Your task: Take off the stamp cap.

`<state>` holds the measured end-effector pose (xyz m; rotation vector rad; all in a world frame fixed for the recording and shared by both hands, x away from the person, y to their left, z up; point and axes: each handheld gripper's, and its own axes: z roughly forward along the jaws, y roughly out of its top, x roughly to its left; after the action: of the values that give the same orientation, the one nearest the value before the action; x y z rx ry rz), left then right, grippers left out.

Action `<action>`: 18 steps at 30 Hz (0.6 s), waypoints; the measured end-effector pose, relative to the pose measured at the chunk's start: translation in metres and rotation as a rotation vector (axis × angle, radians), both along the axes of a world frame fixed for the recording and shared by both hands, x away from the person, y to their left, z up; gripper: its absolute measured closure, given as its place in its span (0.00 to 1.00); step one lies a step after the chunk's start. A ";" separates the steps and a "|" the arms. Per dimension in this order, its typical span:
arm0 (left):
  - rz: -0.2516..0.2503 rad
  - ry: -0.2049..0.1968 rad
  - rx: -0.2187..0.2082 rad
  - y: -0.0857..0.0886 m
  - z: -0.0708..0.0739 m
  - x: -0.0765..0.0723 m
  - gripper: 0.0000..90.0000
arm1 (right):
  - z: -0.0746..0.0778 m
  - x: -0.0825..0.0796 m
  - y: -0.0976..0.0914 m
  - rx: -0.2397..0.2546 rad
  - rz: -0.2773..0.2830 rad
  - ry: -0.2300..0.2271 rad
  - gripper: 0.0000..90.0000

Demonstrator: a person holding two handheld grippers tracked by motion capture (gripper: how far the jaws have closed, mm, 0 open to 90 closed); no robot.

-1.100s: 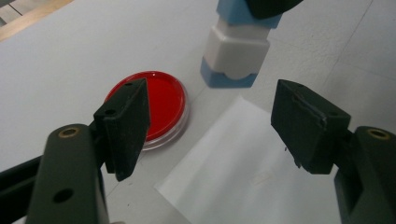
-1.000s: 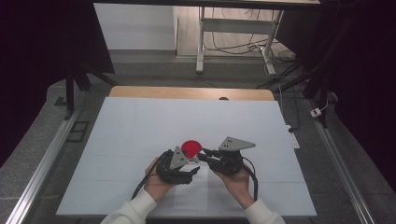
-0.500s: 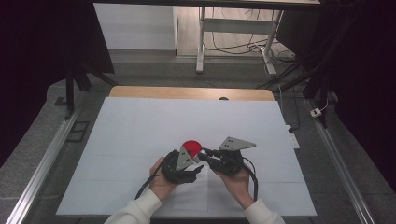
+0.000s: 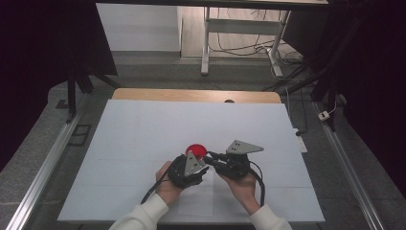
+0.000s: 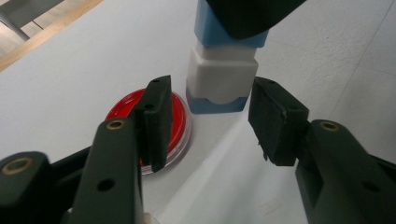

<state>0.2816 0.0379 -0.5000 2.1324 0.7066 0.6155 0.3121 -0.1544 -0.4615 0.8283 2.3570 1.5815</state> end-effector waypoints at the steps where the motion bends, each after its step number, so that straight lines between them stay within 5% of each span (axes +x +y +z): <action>1: 0.000 0.000 0.000 0.000 0.000 0.000 0.57 | 0.000 0.000 0.000 0.001 -0.001 0.001 0.84; 18: -0.002 -0.015 0.009 -0.004 0.000 0.000 0.65 | 0.000 0.001 -0.001 0.010 -0.008 0.004 0.84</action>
<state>0.2811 0.0341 -0.5004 2.1346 0.6948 0.6349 0.3128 -0.1558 -0.4619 0.8428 2.3471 1.5916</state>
